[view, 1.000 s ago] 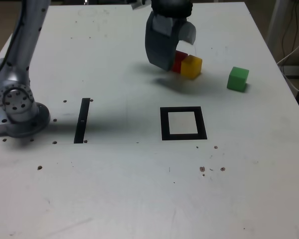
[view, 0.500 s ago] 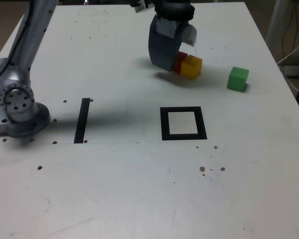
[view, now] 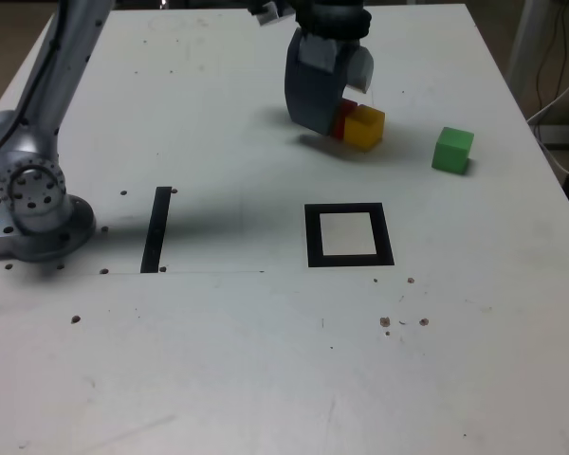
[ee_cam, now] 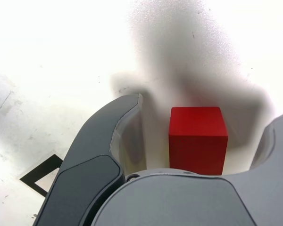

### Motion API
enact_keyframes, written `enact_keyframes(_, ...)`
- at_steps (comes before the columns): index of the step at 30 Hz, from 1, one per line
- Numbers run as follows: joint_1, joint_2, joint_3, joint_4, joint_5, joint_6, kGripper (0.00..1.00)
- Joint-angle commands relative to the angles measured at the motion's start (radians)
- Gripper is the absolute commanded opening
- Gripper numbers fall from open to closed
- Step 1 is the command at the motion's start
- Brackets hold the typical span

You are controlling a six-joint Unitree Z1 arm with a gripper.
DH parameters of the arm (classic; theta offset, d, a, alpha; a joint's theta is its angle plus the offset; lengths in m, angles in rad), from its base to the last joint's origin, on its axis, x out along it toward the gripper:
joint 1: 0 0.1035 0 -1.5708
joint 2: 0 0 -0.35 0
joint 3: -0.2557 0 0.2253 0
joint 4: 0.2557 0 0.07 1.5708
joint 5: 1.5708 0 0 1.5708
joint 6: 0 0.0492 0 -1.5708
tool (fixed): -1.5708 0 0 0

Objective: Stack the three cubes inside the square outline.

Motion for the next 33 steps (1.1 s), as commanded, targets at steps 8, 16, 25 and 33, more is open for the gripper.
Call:
enact_keyframes(8,0.001,0.022,-0.019,-0.012,-0.01,-0.006,0.82)
enact_keyframes(16,0.002,0.032,-0.024,-0.017,-0.012,-0.006,0.81)
enact_keyframes(25,0.009,0.03,-0.025,0.001,-0.005,-0.005,0.74)
enact_keyframes(33,0.009,0.031,-0.034,0.025,-0.018,0.002,0.64)
